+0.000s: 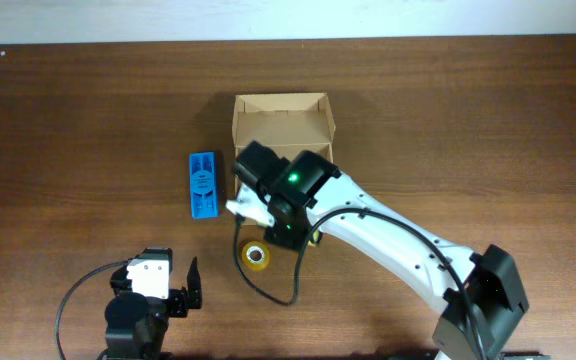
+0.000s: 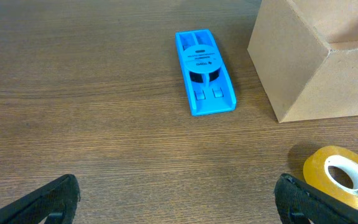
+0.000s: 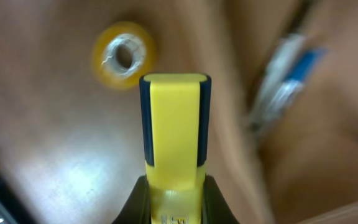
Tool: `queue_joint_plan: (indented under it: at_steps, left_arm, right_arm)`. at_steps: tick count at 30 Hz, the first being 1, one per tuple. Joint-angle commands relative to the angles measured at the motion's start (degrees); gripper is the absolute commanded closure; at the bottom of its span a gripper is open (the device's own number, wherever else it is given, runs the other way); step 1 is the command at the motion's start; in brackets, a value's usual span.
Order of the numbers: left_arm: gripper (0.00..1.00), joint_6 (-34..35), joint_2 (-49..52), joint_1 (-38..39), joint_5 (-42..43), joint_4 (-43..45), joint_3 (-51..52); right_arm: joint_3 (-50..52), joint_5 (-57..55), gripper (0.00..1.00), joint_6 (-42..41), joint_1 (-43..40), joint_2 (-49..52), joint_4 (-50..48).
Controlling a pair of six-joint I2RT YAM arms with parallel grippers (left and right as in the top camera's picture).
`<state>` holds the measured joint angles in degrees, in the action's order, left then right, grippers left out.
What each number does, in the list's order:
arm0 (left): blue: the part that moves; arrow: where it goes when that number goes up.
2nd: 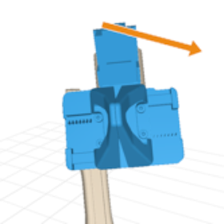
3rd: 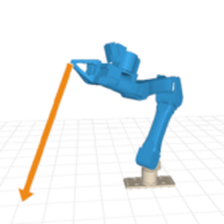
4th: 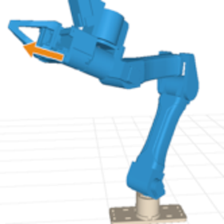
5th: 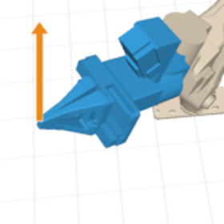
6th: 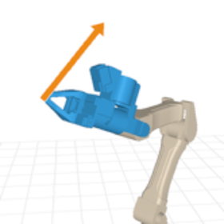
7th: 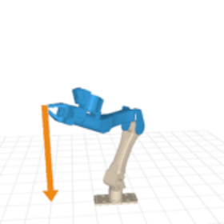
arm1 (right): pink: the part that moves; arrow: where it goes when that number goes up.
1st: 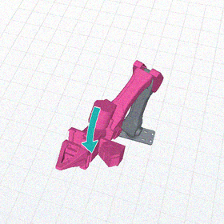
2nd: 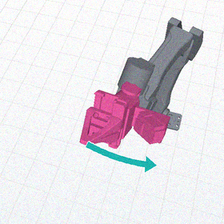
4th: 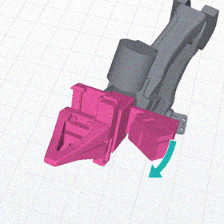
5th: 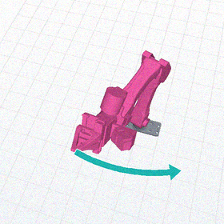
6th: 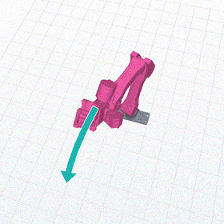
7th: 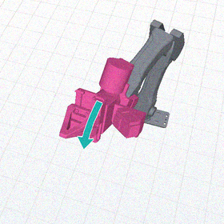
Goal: Pack container
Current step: 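Place the yellow highlighter into the box and release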
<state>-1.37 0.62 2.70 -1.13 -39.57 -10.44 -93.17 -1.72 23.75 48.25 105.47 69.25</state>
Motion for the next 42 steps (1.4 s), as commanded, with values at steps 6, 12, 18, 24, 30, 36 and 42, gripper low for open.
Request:
queue_joint_plan:
  at_steps: [6,12,18,24,30,36,42]
  left_arm:
    - [0.0,-1.07,-0.28,-0.35,-0.37,0.09,0.33]
    - [0.0,-1.07,-0.28,-0.35,-0.37,0.09,0.31]
    - [0.0,-1.07,-0.28,-0.35,-0.37,0.09,0.33]
    - [0.0,-1.07,-0.28,-0.35,-0.37,0.09,0.33]
    - [0.0,-1.07,-0.28,-0.35,-0.37,0.09,0.31]
    - [0.0,-1.07,-0.28,-0.35,-0.37,0.09,0.33]
    - [0.0,-1.07,-0.28,-0.35,-0.37,0.09,0.33]
  right_arm:
    - [-3.61,-7.98,0.95,4.26,-5.92,0.76,-19.04]
    - [-3.61,-2.78,0.94,5.88,-9.84,5.25,-19.43]
    - [-3.61,-1.03,0.94,6.01,-9.97,10.86,-19.06]
    - [-3.61,0.0,0.6,6.01,-9.99,12.07,-18.71]
    - [-3.61,0.0,0.05,5.79,-9.99,11.28,-18.51]
    - [-3.61,0.0,0.01,2.84,-9.99,4.96,-17.44]
    - [-3.61,-0.22,0.01,-2.23,-10.14,-13.16,-11.91]
